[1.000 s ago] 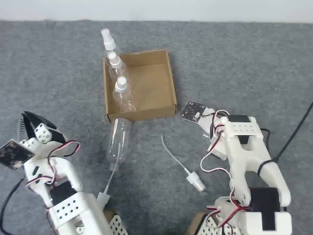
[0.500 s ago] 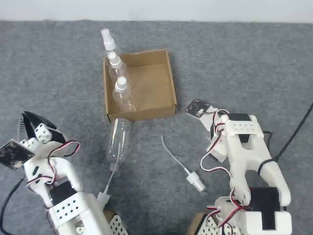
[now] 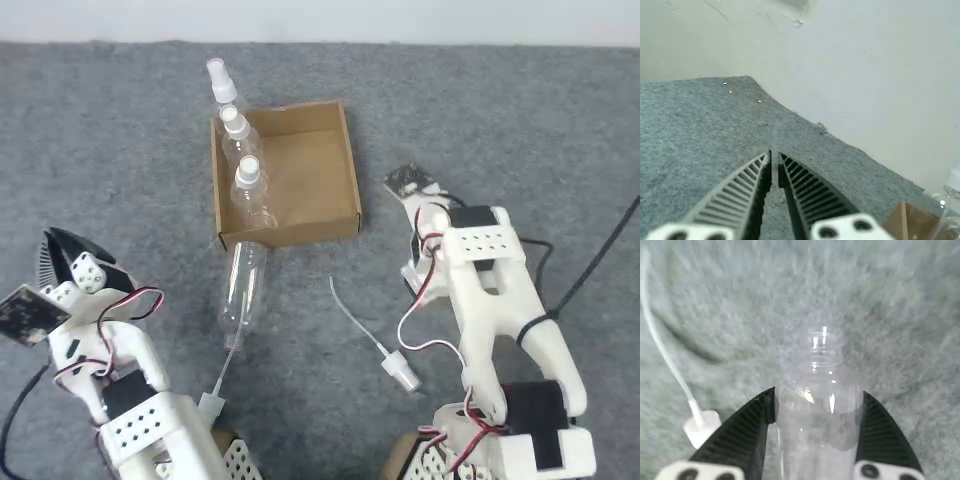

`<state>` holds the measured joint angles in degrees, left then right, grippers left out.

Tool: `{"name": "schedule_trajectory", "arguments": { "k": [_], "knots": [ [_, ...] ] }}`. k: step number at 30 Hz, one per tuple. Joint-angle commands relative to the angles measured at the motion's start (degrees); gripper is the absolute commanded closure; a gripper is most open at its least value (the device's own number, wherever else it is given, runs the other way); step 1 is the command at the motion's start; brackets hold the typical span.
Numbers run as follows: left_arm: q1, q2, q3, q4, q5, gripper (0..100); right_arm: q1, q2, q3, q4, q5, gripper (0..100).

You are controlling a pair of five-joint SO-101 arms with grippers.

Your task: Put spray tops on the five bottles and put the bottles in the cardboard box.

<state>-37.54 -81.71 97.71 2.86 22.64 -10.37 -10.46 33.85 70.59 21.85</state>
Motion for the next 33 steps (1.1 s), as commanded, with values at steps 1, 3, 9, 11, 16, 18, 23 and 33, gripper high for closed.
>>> {"name": "schedule_trajectory", "arguments": {
  "k": [1, 3, 9, 11, 16, 18, 23, 33],
  "knots": [
    [0.2, -0.7, -0.7, 0.3, -0.4, 99, -2.0, -0.9, -7.6, 3.4, -5.6, 82.6],
    [0.2, -0.7, -0.7, 0.3, -0.4, 99, -2.9, -0.9, -9.1, 3.7, -7.4, 82.6],
    [0.2, -0.7, -0.7, 0.3, -0.4, 99, -5.9, -0.9, -9.8, 3.6, -13.3, 82.6],
    [0.2, -0.7, -0.7, 0.3, -0.4, 99, -7.0, -0.9, -9.9, 3.6, -15.1, 82.6],
    [0.2, -0.7, -0.7, 0.3, -0.4, 99, -7.3, -0.9, -10.4, 3.7, -21.7, 82.6],
    [0.2, -0.7, -0.7, 0.3, -0.4, 99, -7.3, -1.0, -10.2, 4.0, -23.4, 82.6],
    [0.2, -0.7, -0.7, 0.3, -0.4, 99, -7.3, -2.2, -10.1, 6.7, -23.6, 82.3],
    [-0.1, -0.7, -0.7, 0.3, -0.4, 99, -7.2, -11.0, -7.1, 9.9, -23.6, 82.4]
  ]
}}
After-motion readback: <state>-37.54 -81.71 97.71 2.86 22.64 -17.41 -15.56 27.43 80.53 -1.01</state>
